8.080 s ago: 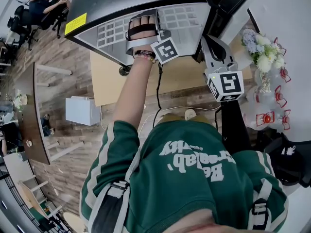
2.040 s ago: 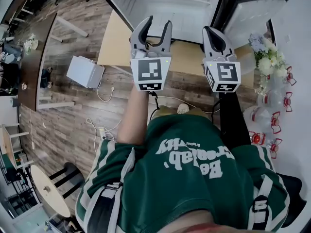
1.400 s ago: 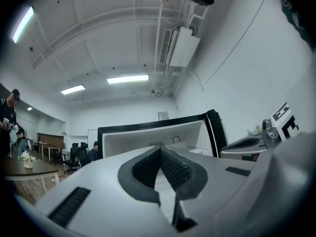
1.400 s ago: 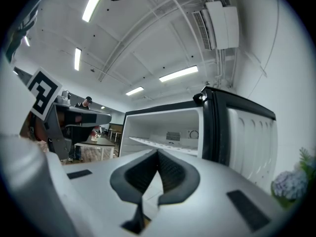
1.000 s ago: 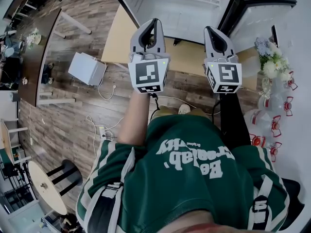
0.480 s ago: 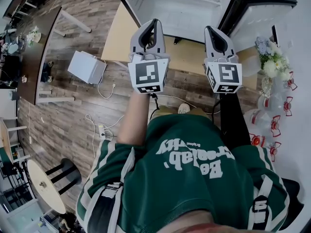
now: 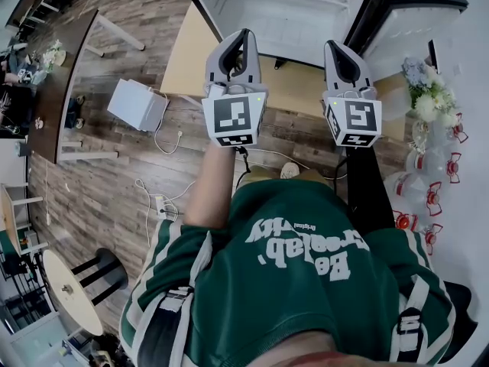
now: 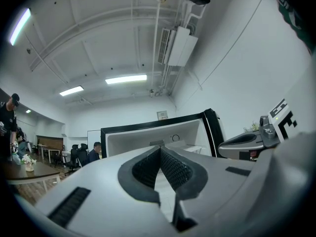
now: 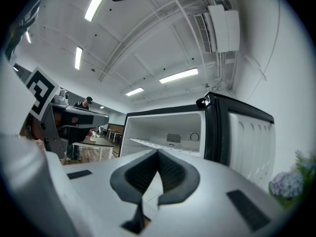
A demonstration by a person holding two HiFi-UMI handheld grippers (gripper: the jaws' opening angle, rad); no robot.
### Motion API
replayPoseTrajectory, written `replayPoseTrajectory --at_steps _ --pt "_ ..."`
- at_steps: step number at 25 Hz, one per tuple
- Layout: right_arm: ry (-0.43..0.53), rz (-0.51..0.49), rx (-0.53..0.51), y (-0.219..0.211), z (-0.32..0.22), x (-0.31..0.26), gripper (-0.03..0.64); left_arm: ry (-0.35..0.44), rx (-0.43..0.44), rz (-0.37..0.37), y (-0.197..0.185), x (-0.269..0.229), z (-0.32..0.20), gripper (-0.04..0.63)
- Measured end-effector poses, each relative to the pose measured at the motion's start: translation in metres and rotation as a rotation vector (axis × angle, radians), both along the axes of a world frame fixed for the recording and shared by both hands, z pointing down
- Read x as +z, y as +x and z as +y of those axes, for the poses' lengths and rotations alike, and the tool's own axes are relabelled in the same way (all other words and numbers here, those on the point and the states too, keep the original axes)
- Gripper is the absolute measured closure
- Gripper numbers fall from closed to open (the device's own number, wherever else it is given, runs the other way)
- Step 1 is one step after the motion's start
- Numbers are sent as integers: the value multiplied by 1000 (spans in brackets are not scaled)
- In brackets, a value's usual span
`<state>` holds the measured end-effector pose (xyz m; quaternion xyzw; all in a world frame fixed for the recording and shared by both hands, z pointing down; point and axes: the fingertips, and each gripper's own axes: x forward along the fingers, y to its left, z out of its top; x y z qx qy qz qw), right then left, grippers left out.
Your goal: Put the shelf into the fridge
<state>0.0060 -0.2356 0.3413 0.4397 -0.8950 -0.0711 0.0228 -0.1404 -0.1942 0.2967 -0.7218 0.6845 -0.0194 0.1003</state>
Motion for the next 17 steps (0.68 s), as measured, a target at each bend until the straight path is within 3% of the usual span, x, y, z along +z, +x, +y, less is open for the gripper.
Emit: replayPoseTrajectory --at_steps 17 --pt "-6 5 0 2 0 1 614 1 4 3 5 -2 1 594"
